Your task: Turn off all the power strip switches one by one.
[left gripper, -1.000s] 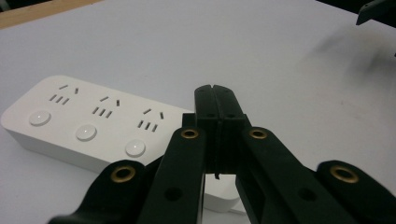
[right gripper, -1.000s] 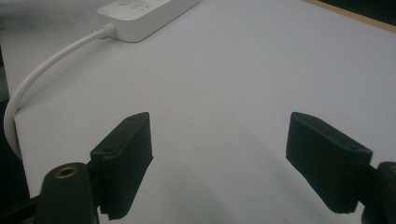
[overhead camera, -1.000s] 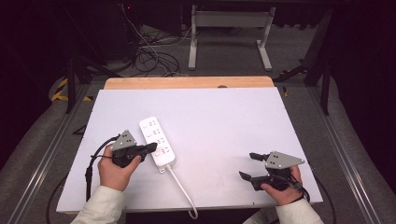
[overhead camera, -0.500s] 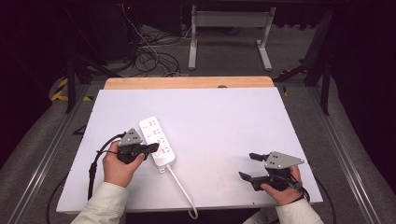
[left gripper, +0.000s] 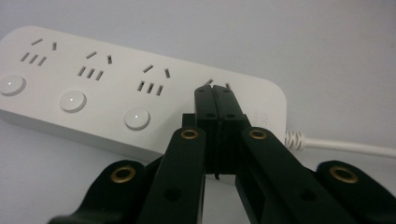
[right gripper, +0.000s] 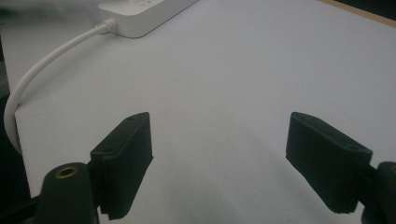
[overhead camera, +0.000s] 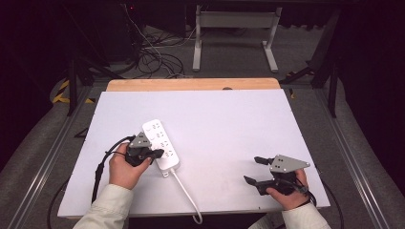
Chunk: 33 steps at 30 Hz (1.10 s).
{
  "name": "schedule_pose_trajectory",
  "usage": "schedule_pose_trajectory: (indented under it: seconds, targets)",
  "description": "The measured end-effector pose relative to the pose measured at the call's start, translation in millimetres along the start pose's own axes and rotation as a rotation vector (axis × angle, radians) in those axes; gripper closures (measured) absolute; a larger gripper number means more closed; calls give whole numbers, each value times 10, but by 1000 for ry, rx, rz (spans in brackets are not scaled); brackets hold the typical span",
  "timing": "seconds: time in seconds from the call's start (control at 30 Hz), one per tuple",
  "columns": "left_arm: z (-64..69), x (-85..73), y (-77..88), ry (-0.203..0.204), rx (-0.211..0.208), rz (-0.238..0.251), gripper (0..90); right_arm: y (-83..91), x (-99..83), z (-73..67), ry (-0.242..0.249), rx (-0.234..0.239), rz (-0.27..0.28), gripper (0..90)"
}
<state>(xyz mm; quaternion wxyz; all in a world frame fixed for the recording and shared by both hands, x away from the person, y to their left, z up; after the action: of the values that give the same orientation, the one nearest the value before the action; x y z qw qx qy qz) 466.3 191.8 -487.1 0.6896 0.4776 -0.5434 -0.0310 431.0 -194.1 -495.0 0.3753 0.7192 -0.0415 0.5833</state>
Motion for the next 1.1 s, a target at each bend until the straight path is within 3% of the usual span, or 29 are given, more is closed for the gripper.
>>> schedule_pose_trajectory:
  seconds: [0.4,1.1]
  targets:
    - [-4,-35,-41,-8,8,-35,900,0,-2,-4,1,2,-2,230]
    - [3,-55,-66,-34,24,-44,900,15,-2,3,6,-6,-2,229]
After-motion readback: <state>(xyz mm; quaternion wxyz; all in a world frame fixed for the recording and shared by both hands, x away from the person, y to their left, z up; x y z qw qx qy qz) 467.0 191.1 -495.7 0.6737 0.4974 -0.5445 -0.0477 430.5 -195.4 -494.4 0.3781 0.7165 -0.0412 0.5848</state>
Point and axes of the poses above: each handheld gripper's, and its own axes: y roughly backward along the jaws, x roughly out of its top, z roughly to its right, the point moved 5 cm from there along -y, roughly forward along the jaws, and after that the axes turned 6 degrees about -y, right-handed, at the moved point
